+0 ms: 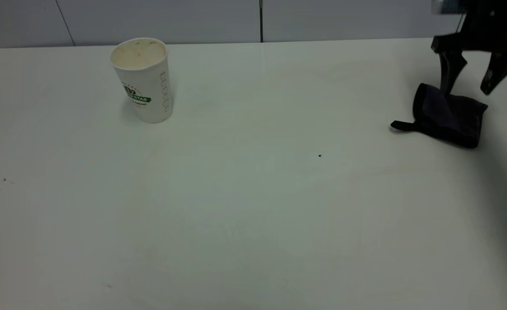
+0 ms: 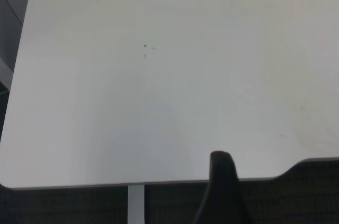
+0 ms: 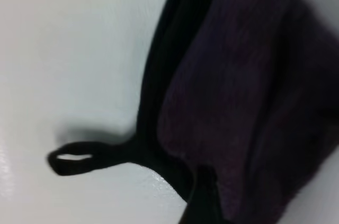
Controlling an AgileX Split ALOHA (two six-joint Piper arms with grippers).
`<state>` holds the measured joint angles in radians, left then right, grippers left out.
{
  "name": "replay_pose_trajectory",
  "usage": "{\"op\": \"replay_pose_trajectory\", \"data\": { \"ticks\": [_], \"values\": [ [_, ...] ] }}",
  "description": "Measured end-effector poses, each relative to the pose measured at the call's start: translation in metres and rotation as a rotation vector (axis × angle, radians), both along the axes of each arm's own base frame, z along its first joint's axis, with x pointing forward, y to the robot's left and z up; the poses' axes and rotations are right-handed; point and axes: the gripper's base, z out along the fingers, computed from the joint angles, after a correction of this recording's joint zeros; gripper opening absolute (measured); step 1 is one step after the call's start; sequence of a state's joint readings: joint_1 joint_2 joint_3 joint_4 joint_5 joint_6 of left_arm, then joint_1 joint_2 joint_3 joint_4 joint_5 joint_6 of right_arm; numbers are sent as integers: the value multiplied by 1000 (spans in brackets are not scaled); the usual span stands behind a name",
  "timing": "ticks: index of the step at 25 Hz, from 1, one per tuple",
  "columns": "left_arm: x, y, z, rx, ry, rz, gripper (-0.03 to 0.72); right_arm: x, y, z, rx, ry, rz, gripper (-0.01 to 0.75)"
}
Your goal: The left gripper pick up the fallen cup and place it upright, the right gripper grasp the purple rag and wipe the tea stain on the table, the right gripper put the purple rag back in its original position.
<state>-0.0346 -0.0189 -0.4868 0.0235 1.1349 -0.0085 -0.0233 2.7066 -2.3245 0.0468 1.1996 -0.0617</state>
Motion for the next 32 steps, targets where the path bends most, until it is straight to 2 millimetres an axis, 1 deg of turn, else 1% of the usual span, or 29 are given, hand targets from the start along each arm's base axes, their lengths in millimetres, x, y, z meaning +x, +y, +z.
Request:
{"op": "replay_pose_trajectory", "data": {
  "ticks": [4,6,8,10,11,12,13,15,16,18,19,21,22,25,28,32],
  "values": [
    [0,0,0,0,0,0,589,5,6,55,6,-105,29,726],
    [0,0,0,1,0,-1,589,3,17,85,3,-157,67,726],
    [0,0,0,1,0,-1,589,-6,32,118,5,-194,102,726],
    [0,0,0,1,0,-1,589,-24,51,157,8,-231,146,726],
    [0,0,0,1,0,-1,589,-36,58,176,6,-243,165,726],
    [0,0,0,1,0,-1,589,-48,66,187,8,-242,185,726],
    [0,0,0,1,0,-1,589,-63,72,203,11,-251,201,726],
    [0,0,0,1,0,-1,589,-92,77,233,13,-275,222,726],
    [0,0,0,1,0,-1,589,-105,78,240,12,-271,229,726],
    [0,0,0,1,0,-1,589,-134,77,264,13,-297,233,726],
    [0,0,0,1,0,-1,589,-147,75,270,15,-299,227,725],
    [0,0,0,1,0,-1,589,-178,71,290,21,-330,209,724],
    [0,0,0,1,0,-1,589,-194,68,296,24,-338,200,723],
    [0,0,0,1,0,-1,589,-240,60,306,26,-352,190,720],
    [0,0,0,1,0,-1,589,-279,54,300,27,-335,181,716],
    [0,0,0,1,0,-1,589,-323,46,278,36,-283,129,710]
  ]
}}
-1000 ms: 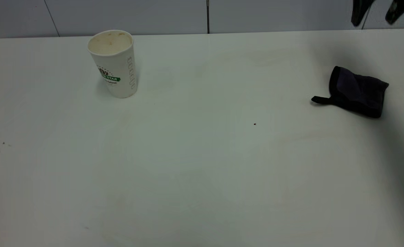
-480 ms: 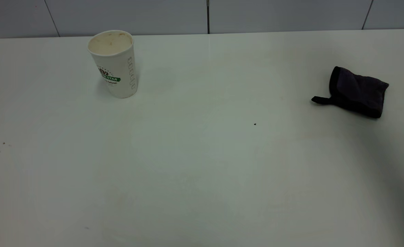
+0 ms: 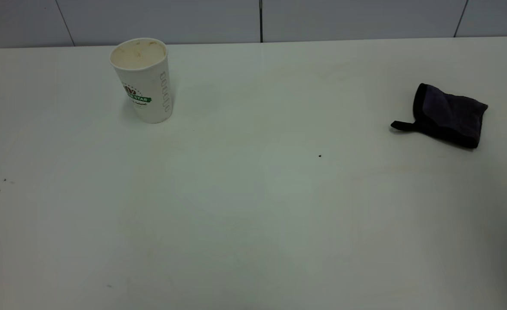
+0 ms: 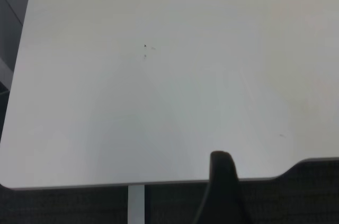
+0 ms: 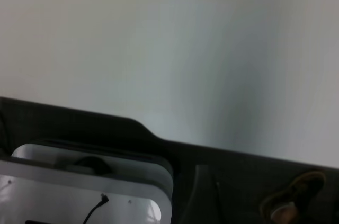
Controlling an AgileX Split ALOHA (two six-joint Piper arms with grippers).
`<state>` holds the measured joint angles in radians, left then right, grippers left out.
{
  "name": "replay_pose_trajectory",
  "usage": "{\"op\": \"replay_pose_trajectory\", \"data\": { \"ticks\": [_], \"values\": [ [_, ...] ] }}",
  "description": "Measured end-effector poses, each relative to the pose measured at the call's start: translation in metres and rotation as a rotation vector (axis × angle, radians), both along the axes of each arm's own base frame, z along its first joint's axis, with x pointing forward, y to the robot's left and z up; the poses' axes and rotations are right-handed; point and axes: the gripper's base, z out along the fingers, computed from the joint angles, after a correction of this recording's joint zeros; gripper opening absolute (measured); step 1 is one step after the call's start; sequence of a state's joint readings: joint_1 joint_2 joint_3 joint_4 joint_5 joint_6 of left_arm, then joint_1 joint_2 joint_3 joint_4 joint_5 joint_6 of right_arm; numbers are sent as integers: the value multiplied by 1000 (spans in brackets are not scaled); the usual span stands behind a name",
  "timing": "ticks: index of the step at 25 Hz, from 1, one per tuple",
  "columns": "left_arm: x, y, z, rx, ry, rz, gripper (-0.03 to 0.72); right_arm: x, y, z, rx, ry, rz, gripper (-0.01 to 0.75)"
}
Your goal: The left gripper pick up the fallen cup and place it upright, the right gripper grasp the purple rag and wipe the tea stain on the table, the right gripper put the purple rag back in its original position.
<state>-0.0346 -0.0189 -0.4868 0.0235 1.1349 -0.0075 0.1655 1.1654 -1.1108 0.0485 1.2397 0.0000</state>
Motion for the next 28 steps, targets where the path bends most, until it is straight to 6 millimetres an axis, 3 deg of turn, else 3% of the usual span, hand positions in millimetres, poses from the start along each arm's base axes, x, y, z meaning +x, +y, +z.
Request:
{"op": "replay_pose_trajectory", "data": {
  "ticks": [8,15,21,28],
  "values": [
    [0,0,0,-1,0,1,589,-77,-13,-27,5,-30,0,694],
    [0,0,0,-1,0,1,589,-127,-24,-44,-9,-171,20,682],
    [0,0,0,-1,0,1,589,-158,-34,-57,-42,-333,10,673],
    [0,0,0,-1,0,1,589,-176,-37,-76,-39,-416,5,669]
  ]
}}
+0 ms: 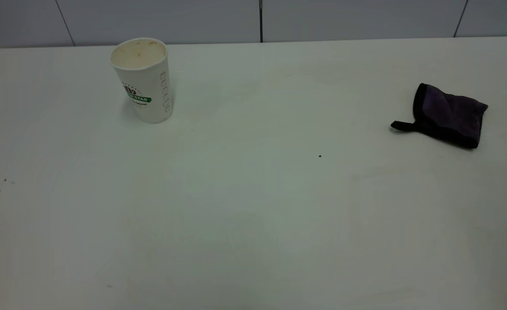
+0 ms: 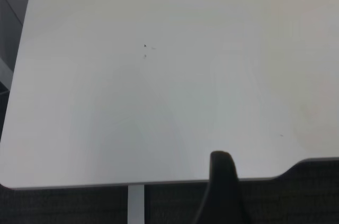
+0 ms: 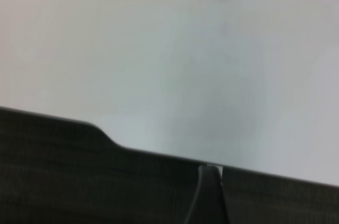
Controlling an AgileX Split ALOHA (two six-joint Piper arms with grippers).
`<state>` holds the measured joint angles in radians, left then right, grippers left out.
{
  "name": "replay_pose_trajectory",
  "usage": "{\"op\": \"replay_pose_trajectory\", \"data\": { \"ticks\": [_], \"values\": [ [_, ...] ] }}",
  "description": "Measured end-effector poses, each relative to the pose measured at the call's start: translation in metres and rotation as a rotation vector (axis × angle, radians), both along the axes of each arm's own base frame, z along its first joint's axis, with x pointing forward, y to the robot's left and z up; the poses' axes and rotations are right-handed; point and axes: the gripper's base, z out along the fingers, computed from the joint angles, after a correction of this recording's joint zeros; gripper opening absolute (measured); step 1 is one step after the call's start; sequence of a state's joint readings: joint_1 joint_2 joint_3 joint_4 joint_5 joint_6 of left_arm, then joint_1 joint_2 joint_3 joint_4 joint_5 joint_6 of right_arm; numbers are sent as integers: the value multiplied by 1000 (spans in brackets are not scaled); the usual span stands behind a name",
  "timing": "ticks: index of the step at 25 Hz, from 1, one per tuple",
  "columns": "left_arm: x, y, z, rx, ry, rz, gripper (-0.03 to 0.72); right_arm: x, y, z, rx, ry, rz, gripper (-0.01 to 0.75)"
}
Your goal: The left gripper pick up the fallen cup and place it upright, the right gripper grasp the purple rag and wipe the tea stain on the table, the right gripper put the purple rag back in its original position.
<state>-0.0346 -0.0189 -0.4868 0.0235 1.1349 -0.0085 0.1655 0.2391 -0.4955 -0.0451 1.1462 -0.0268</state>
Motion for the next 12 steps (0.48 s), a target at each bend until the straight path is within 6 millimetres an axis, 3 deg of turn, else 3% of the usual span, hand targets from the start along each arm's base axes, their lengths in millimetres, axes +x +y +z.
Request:
{"op": "replay_pose_trajectory", "data": {
  "ticks": [12],
  "values": [
    [0,0,0,0,0,0,589,-11,0,-3,31,-92,7,615]
  ]
}}
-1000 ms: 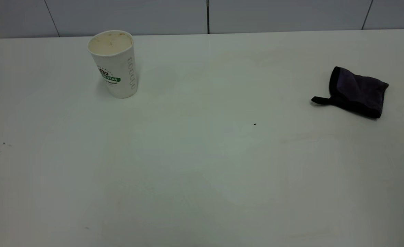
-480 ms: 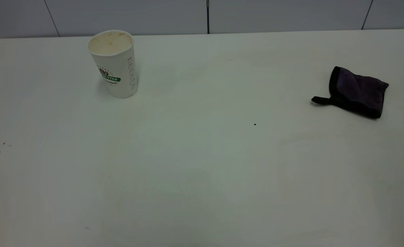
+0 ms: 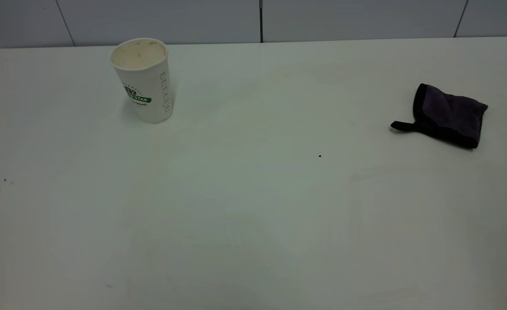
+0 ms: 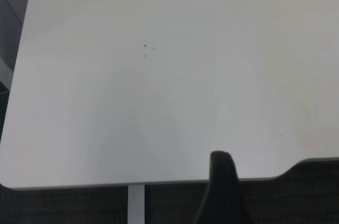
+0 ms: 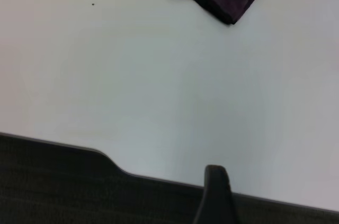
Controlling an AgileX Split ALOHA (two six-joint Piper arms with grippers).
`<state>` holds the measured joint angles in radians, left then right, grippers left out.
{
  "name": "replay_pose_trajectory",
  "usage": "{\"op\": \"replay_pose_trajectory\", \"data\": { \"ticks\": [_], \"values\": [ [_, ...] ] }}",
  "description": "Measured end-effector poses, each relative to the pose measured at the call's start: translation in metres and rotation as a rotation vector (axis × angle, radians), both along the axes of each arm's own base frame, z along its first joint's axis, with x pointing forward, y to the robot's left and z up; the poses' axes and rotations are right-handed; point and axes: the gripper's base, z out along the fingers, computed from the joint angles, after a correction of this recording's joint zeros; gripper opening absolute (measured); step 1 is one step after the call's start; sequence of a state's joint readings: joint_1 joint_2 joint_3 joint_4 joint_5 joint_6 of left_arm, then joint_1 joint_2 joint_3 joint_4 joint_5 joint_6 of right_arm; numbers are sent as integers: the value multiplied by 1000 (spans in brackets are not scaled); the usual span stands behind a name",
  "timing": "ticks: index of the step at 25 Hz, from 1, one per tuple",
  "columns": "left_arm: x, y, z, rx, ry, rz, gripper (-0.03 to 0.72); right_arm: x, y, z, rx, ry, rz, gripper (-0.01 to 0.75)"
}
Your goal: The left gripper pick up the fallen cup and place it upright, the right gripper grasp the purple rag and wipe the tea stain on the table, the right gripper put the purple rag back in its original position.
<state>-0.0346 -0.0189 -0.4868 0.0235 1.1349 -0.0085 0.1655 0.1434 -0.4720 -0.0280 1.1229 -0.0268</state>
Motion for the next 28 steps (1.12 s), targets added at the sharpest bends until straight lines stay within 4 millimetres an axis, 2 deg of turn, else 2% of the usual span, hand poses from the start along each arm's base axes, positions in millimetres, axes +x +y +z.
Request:
{"op": "replay_pose_trajectory", "data": {
  "ticks": [15,19,28],
  "values": [
    [0,0,0,1,0,-1,589,0,0,0,1,1,-1,432],
    [0,0,0,1,0,-1,589,0,-1,0,2,-1,-54,392],
    [0,0,0,1,0,-1,589,-20,-2,0,12,-141,-181,313]
  ]
}}
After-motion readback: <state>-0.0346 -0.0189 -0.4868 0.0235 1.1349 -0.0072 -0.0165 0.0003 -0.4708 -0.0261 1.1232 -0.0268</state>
